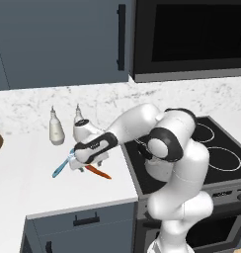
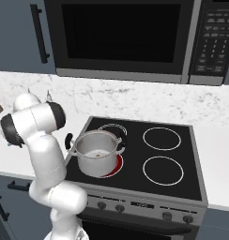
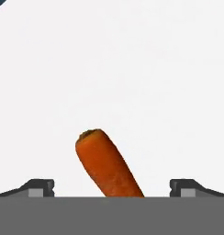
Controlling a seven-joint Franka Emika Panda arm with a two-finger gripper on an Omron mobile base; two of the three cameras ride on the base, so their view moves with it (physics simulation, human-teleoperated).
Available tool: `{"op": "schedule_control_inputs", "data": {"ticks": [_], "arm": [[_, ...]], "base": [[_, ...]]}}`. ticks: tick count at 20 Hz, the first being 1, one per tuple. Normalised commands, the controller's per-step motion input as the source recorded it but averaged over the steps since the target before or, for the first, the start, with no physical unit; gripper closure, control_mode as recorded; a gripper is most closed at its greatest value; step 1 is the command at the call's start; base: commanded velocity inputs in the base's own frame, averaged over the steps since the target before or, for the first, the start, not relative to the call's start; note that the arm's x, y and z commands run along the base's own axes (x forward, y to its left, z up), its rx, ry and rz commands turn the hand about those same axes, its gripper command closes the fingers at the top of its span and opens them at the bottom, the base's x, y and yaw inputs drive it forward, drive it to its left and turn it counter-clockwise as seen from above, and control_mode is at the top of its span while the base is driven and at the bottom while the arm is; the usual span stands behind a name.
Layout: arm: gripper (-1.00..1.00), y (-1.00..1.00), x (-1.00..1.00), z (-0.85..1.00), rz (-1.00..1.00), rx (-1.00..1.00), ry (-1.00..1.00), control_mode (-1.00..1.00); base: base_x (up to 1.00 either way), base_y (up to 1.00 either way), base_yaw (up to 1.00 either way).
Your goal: Put the onion and carrot in the pot. Retrieve the spatula and lightly stir the vegetables in the pot.
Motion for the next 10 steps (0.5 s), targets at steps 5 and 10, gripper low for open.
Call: {"op": "schedule_control_inputs", "data": {"ticks": [5,10], "arm": [[-1.0,0.15,0.2,-0.34,0.0,0.0,0.0,-1.0],[1.0,0.0,0.07,-0.38,0.0,0.0,0.0,-1.0]], "base": [[0.0,0.0,0.0],[0.0,0.0,0.0]]}}
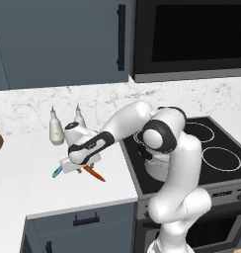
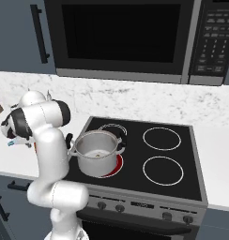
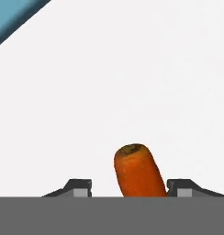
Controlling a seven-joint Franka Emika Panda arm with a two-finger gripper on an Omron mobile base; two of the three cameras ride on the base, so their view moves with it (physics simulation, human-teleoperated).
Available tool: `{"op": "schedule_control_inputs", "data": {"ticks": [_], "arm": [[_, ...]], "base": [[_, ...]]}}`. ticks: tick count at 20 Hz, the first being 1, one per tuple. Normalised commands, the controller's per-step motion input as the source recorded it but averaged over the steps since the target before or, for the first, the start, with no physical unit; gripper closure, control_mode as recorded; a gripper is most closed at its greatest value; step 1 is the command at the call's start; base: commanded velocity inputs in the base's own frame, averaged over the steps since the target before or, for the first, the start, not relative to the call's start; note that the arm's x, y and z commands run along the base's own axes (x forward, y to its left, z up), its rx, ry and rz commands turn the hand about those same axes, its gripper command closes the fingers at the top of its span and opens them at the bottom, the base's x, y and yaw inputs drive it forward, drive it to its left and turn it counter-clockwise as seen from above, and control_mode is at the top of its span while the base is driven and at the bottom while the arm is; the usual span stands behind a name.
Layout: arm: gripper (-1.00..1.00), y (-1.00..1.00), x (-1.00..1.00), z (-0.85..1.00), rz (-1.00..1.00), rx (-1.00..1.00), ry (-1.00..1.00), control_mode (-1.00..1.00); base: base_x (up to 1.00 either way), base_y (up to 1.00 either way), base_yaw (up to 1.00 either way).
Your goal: Put the onion and carrot in the pot. Retrieve the spatula and lightly stir the vegetables in the pot.
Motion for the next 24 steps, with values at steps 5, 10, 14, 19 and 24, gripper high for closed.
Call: {"op": "schedule_control_inputs", "data": {"ticks": [5,10,14,19,24], "arm": [[1.0,0.0,0.0,-0.21,0.0,0.0,0.0,-1.0],[1.0,-0.02,-0.09,0.09,0.0,0.0,-0.04,-1.0],[1.0,-0.08,-0.4,0.76,0.0,0.0,-0.23,-1.0],[1.0,-0.35,-0.81,1.0,0.0,0.0,-0.32,-1.0],[1.0,-0.72,-0.9,1.0,0.0,0.09,-0.22,-1.0]], "base": [[0.0,0.0,0.0],[0.0,0.0,0.0],[0.0,0.0,0.0],[0.0,0.0,0.0],[0.0,0.0,0.0]]}}
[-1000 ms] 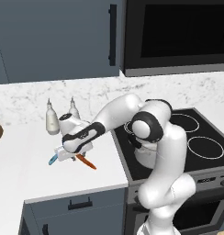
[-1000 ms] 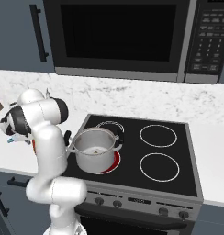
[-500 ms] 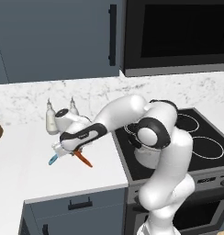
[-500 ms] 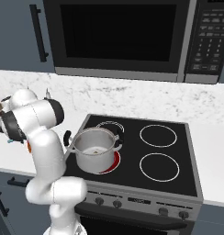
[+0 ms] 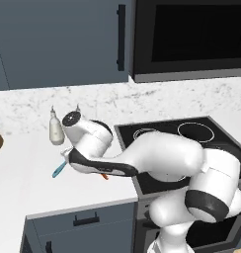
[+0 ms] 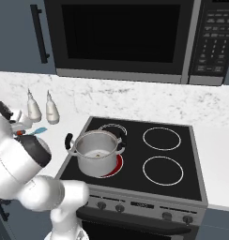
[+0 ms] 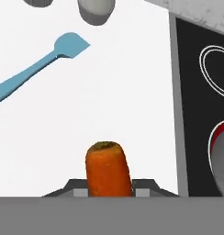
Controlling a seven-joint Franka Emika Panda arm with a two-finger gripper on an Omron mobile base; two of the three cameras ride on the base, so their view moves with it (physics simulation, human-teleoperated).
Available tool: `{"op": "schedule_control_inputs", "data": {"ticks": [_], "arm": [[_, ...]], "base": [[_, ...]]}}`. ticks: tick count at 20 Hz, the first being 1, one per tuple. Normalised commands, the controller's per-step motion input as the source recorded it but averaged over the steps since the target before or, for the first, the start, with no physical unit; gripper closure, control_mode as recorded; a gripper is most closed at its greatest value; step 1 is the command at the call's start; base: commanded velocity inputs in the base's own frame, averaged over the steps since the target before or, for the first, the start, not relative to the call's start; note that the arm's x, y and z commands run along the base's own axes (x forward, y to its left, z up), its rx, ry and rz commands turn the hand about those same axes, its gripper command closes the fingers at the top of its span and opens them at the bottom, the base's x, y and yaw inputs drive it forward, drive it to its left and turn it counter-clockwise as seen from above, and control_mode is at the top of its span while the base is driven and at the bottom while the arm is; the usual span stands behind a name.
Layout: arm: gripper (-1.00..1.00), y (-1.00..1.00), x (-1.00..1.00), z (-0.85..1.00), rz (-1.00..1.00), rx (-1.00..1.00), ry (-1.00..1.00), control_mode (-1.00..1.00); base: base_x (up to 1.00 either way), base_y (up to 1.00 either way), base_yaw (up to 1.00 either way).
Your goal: Put the onion and carrot in the pot. Retrieve the spatula and lightly stir the vegetables in the pot.
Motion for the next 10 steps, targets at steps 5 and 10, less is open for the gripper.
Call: {"op": "schedule_control_inputs", "data": {"ticks": [5,10], "arm": [[1.0,-0.97,-0.63,1.0,-0.02,0.15,-0.09,-1.0],[1.0,-1.0,-0.46,0.94,-0.04,0.16,-0.04,-1.0]], "base": [[0.0,0.0,0.0],[0.0,0.0,0.0]]}}
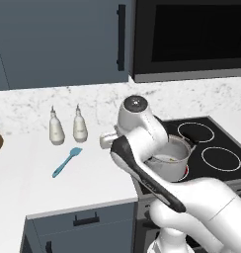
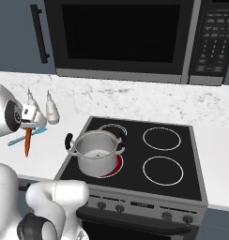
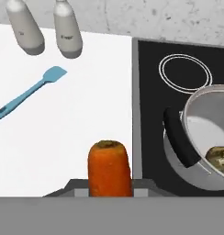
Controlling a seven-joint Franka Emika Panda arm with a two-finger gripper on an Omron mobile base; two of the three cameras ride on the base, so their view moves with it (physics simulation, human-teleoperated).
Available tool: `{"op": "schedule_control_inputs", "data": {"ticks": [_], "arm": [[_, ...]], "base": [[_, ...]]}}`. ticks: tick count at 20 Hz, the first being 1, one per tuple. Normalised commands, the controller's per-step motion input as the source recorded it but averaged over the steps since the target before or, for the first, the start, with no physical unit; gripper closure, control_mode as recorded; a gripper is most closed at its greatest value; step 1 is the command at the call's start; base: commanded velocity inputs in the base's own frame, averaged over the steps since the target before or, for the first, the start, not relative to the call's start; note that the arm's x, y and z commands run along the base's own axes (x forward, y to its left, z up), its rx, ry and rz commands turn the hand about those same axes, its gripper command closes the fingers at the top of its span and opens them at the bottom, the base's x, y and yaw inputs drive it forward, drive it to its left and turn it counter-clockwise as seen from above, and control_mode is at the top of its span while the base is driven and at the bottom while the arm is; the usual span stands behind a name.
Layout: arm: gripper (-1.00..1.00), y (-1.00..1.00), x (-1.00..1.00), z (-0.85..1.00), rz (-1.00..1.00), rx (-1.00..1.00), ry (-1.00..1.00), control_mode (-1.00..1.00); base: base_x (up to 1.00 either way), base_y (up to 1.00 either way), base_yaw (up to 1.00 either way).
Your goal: Put the onion and carrot in the pot. Retrieve the spatula and lightly stir the vegetables in the pot.
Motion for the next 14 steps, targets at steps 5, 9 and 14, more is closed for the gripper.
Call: {"op": "schedule_control_inputs", "data": {"ticks": [5,9,14], "arm": [[1.0,-1.0,-0.07,0.59,-0.04,0.05,-0.09,-1.0],[1.0,-1.0,0.02,0.24,-0.03,0.0,-0.06,-1.0],[1.0,-0.93,0.38,0.0,0.0,0.0,-0.01,-1.0]], "base": [[0.0,0.0,0.0],[0.0,0.0,0.0],[0.0,0.0,0.0]]}}
